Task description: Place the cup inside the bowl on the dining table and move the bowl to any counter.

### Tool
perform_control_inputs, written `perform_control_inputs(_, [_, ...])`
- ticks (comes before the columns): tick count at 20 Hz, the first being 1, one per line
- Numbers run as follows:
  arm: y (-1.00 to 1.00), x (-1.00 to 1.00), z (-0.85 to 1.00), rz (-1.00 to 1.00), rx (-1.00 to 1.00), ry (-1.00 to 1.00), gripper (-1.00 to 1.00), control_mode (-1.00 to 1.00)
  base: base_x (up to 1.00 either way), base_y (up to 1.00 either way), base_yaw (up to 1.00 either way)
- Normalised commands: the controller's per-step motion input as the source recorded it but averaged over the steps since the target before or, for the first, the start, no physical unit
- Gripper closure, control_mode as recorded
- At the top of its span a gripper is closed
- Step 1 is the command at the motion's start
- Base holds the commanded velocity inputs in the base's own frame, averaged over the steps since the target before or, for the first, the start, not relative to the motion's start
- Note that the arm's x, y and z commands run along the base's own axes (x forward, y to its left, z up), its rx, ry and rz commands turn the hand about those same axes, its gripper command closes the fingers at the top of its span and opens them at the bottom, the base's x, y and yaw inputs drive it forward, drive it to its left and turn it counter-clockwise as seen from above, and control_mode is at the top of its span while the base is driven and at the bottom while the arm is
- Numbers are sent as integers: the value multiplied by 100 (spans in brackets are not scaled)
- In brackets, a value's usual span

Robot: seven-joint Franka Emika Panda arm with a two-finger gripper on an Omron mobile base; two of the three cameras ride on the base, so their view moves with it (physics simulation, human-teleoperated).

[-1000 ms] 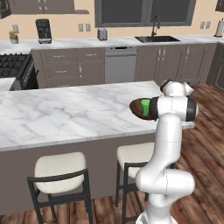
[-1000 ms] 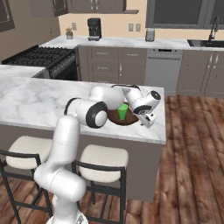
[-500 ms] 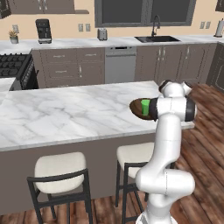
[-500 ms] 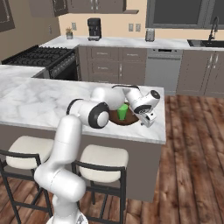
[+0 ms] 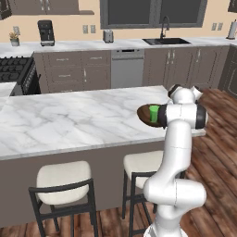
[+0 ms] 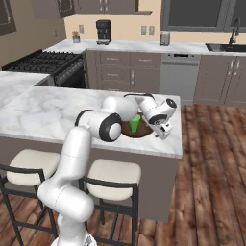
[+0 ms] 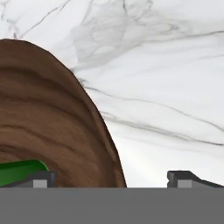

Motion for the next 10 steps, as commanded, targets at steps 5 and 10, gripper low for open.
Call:
perform_control_inputs(5, [0,0,0,0,0,0,-100,-100,0,0,0])
perform_control_inputs(10, [0,0,0,0,0,0,100,-100,0,0,0])
